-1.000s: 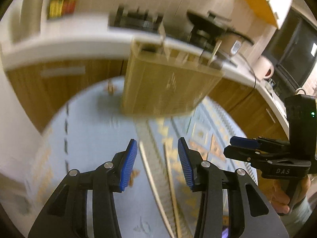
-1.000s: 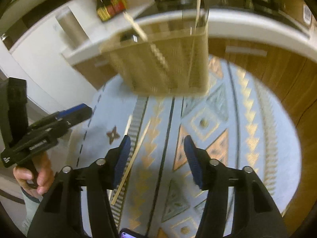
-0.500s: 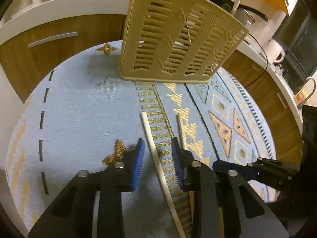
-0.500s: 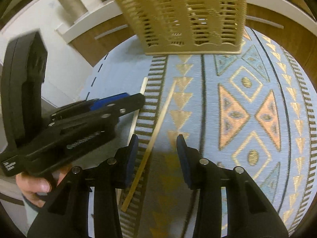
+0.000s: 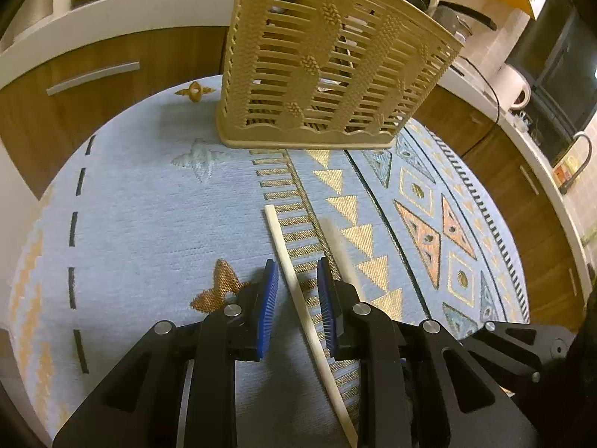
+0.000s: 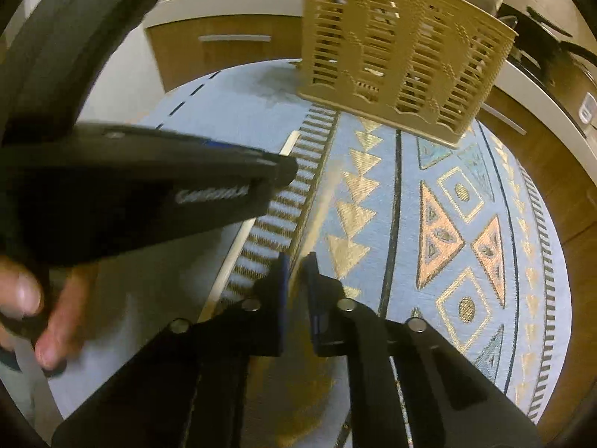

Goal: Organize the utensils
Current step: 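Grasp a wooden chopstick with the right tool while the left tool grasps another chopstick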

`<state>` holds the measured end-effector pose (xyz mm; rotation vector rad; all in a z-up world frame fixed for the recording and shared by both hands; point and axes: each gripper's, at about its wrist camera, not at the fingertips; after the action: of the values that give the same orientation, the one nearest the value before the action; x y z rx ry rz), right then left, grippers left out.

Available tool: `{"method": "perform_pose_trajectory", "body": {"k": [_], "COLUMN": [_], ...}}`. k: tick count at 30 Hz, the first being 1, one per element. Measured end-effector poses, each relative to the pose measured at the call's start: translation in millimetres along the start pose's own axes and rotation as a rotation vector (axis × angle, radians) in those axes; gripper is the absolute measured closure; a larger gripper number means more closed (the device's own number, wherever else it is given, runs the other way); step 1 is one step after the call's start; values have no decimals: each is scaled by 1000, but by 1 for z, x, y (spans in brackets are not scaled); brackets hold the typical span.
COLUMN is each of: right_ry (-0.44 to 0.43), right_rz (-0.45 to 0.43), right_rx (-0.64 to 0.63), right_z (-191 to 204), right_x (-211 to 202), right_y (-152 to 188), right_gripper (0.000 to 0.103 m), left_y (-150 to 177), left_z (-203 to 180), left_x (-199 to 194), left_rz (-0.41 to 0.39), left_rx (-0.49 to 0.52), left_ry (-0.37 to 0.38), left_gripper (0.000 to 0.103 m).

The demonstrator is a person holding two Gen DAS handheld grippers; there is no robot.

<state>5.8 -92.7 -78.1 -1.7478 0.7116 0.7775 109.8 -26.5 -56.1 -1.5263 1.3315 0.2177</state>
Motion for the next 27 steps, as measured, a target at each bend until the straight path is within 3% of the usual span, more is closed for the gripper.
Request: {"method": "perform_pose_trajectory", "body": {"k": [6, 10, 15, 27], "right_ry": [-18, -3, -7, -66], "right_rz": [23, 37, 65, 89], "right_rx": [24, 48, 79, 77], "right_z": [-46, -72, -102, -133], "right_x": [-3, -2, 1, 6], "right_y": [14, 22, 30, 32], "right_gripper": [99, 99, 99, 98], "left_y": [1, 3, 9, 17], "left_z": [-10, -25, -41, -28], "left_x": [2, 10, 16, -9], "left_rz": [29, 59, 71, 33], "left_rx": [41, 112, 175, 59], "left_ry": [-64, -194, -281, -149], "left_gripper": [83, 95, 97, 100]}}
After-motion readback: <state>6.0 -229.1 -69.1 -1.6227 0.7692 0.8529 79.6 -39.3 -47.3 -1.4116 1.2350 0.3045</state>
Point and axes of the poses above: each gripper's, at about its wrist camera, not at the fingertips, and x roughly the way its jaws point, z to its left, y to its underside, and after that the axes turned 13 degrees about y, right-handed
